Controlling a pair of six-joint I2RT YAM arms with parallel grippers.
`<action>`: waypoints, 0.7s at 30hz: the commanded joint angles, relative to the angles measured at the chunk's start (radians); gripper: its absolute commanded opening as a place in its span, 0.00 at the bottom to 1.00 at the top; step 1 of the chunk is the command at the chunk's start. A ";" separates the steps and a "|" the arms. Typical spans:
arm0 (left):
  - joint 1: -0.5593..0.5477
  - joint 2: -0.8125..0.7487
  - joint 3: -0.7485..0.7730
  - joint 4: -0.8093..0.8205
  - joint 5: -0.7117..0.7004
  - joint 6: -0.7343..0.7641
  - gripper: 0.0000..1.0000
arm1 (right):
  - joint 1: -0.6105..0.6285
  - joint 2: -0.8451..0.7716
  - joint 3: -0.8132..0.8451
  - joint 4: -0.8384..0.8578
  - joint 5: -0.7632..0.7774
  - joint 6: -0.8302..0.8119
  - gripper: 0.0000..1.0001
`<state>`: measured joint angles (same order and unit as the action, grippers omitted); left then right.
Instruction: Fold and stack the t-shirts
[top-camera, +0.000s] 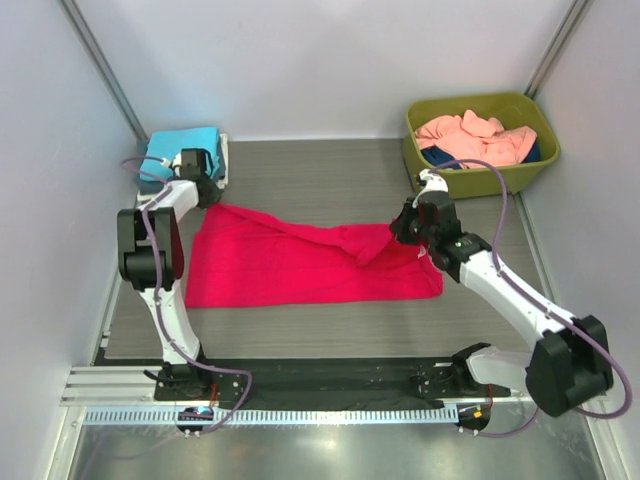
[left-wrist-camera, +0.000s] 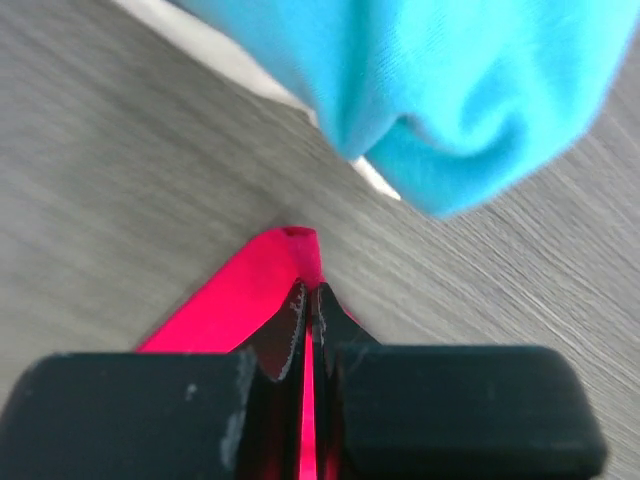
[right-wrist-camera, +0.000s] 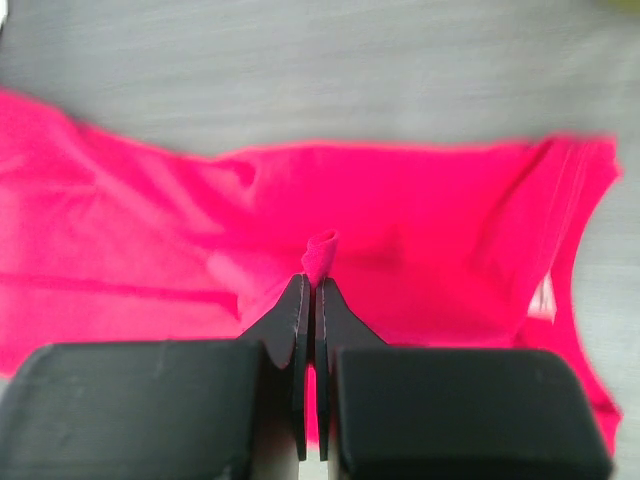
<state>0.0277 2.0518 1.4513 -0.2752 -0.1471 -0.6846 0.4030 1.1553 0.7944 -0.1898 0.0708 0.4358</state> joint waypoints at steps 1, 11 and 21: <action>-0.003 -0.139 0.057 -0.064 -0.098 -0.033 0.00 | -0.049 0.108 0.155 0.038 -0.015 -0.031 0.01; 0.012 -0.304 -0.002 -0.156 -0.218 -0.067 0.00 | -0.138 0.294 0.399 0.012 -0.057 -0.069 0.01; 0.020 -0.496 -0.239 -0.110 -0.187 -0.125 0.00 | -0.138 0.173 0.218 0.024 -0.076 -0.048 0.01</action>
<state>0.0391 1.6215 1.2694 -0.4026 -0.3138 -0.7792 0.2626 1.4124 1.0592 -0.1833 -0.0170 0.3908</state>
